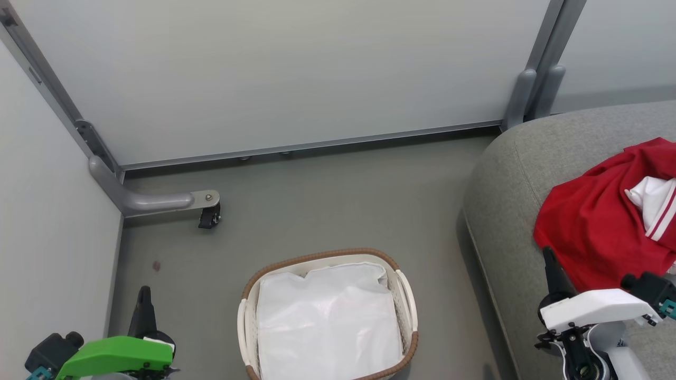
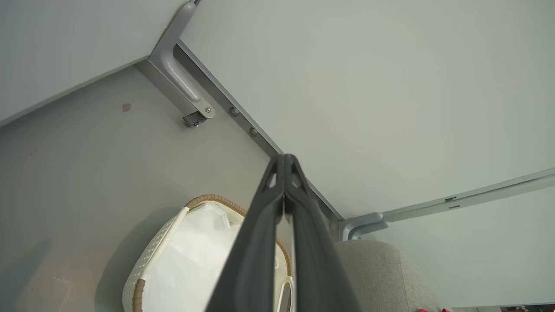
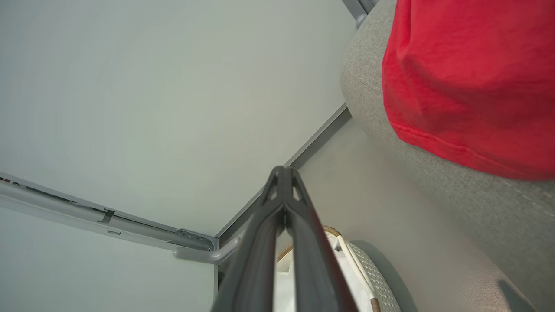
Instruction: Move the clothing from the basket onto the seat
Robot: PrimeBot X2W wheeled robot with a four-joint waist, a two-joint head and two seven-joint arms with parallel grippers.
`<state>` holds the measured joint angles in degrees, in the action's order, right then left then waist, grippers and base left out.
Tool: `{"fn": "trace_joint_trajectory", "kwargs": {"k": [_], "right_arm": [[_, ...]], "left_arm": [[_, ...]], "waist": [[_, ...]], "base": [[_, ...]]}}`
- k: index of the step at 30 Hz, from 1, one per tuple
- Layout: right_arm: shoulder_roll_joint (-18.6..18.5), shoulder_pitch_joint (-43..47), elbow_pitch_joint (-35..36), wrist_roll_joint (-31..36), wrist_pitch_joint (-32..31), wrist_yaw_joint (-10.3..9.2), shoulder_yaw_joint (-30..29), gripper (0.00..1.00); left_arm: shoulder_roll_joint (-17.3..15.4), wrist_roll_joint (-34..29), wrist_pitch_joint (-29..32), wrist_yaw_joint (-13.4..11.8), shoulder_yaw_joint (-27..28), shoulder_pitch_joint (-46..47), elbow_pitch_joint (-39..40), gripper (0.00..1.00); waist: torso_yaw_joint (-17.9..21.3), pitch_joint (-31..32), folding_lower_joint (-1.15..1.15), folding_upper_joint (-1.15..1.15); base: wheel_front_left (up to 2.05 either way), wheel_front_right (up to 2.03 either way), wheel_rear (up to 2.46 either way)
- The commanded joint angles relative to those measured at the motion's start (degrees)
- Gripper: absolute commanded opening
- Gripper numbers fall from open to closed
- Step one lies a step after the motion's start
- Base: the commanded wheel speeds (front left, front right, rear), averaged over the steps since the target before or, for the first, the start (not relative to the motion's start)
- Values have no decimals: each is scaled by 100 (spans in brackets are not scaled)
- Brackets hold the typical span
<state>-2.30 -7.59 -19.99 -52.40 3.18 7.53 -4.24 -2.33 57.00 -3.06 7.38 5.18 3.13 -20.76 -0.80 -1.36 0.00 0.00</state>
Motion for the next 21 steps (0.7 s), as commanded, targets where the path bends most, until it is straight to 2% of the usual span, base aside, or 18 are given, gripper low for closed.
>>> {"fn": "trace_joint_trajectory", "kwargs": {"k": [1,21], "right_arm": [[-39,14,100,-192,-48,-3,-25,0],[-51,64,275,-1478,-363,-4,-99,0]], "left_arm": [[-41,159,32,8,17,152,90,0],[-53,1301,352,11,63,217,296,0]], "waist": [[1,2,0,0],[23,33,0,0]], "base": [[0,0,0],[0,0,0]]}}
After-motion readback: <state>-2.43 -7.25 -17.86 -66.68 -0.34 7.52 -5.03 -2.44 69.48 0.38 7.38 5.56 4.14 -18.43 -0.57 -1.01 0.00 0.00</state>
